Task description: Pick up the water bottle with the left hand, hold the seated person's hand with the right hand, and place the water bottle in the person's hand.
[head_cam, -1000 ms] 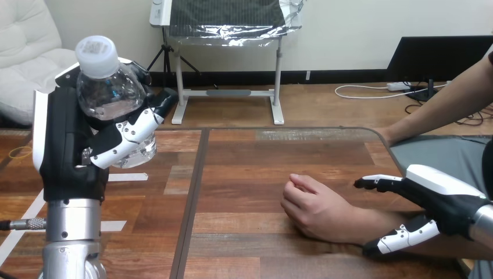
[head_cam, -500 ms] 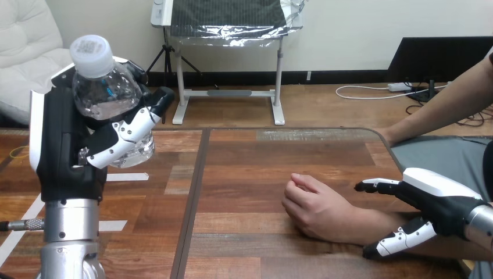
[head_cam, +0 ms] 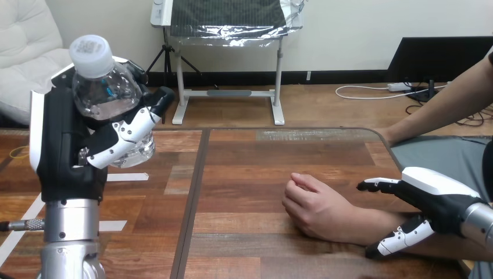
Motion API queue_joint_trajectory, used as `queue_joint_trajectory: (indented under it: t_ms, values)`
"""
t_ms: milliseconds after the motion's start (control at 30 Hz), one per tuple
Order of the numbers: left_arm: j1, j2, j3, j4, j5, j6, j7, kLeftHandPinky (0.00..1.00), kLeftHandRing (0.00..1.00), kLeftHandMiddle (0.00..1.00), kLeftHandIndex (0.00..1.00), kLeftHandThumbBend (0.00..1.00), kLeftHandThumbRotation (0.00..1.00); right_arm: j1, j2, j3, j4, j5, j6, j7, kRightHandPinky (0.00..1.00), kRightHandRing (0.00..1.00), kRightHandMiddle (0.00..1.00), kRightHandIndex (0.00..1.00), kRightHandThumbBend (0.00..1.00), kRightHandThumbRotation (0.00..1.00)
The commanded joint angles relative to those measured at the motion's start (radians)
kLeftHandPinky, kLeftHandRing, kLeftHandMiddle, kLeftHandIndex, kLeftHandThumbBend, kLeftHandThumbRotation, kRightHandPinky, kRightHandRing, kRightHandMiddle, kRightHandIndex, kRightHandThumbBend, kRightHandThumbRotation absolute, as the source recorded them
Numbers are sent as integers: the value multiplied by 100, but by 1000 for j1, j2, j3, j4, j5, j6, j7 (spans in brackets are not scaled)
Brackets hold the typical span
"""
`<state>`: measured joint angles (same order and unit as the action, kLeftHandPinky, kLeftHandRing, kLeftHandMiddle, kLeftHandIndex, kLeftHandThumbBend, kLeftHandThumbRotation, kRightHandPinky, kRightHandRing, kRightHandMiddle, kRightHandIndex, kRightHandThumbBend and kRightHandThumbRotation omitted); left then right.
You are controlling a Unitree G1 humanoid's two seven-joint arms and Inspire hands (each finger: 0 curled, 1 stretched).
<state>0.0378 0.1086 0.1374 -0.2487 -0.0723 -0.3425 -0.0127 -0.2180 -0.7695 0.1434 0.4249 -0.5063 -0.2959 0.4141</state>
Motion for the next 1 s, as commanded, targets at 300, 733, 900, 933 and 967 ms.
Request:
queue_joint_trajectory:
  t_ms: [300,733,900,933,967]
  values:
    - [-55,2,12,-31,-24,-53,-13,22,28,34,40,54,0,-88,29,90,96,-71,48,-10,73,90,91,90,100,41]
    - [-57,0,16,-27,-71,-56,-33,22,28,34,40,54,0,-136,41,134,139,-78,79,35,62,82,86,84,100,34]
    - [-57,1,18,-27,-81,-55,-38,22,28,35,40,54,0,-159,43,163,158,-103,95,53,58,78,84,82,100,33]
    - [-57,1,19,-27,-81,-55,-38,22,28,35,40,54,0,-164,45,169,163,-108,102,59,57,77,84,82,100,33]
    - [-57,1,19,-27,-81,-55,-38,22,28,35,40,54,0,-168,45,173,166,-110,108,62,57,77,84,82,100,34]
